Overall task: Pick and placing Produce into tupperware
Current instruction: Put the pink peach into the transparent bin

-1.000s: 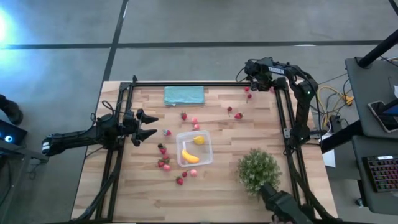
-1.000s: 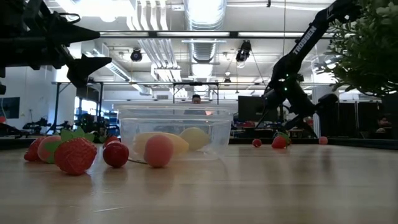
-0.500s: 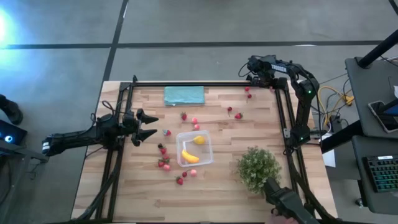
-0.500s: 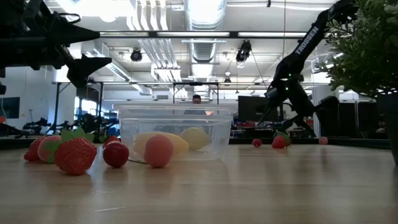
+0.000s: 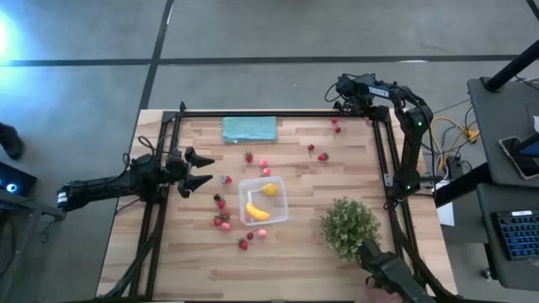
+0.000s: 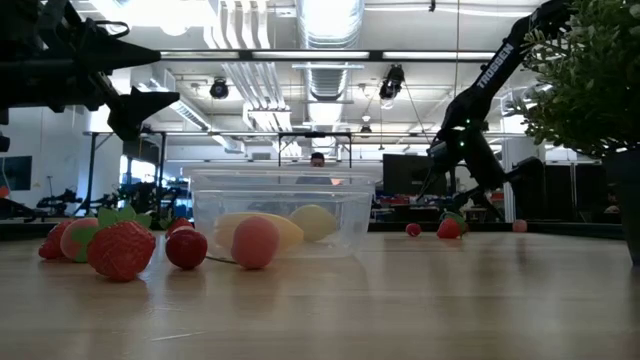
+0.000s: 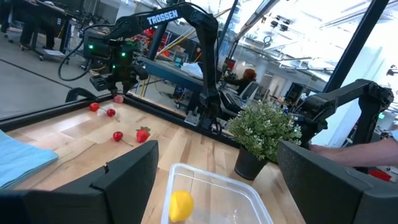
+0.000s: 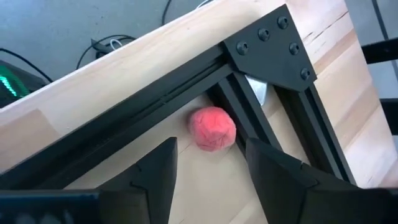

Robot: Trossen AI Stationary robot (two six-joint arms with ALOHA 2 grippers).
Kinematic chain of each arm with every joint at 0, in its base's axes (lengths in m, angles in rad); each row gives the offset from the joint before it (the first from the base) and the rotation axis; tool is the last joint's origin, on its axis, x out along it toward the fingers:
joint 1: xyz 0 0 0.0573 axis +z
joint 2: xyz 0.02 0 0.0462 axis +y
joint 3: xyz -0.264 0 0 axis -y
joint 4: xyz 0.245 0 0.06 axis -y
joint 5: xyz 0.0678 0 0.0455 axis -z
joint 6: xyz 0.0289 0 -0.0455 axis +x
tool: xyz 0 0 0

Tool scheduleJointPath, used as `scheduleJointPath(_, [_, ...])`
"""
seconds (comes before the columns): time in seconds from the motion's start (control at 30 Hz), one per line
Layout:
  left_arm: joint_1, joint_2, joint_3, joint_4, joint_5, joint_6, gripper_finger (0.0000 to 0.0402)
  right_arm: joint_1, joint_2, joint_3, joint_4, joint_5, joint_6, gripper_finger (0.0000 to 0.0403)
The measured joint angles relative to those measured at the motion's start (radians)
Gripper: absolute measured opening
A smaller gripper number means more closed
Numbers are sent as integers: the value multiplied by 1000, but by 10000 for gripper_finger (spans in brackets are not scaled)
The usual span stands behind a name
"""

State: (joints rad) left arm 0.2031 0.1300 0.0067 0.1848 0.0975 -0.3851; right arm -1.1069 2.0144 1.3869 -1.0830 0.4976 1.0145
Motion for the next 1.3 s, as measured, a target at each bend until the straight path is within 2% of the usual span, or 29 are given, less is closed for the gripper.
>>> scheduleJointPath(0.23, [0, 0, 0, 0, 0, 0, 314, 6, 0, -4, -31, -30, 70, 178])
scheduleJointPath(0.53, [0, 0, 0, 0, 0, 0, 314, 33, -41, -5, -90, -1, 461, 196])
scheduleJointPath(0.77, [0, 0, 0, 0, 0, 0, 314, 33, -53, -12, -221, 1, 644, 203])
scheduleJointPath(0.9, [0, 0, 0, 0, 0, 0, 314, 27, -53, -28, -140, -12, 629, 203])
scheduleJointPath(1.0, [0, 0, 0, 0, 0, 0, 314, 13, -53, -48, -34, -71, 579, 203])
scheduleJointPath(1.3, [0, 0, 0, 0, 0, 0, 314, -13, -53, -68, -29, -48, 656, 203])
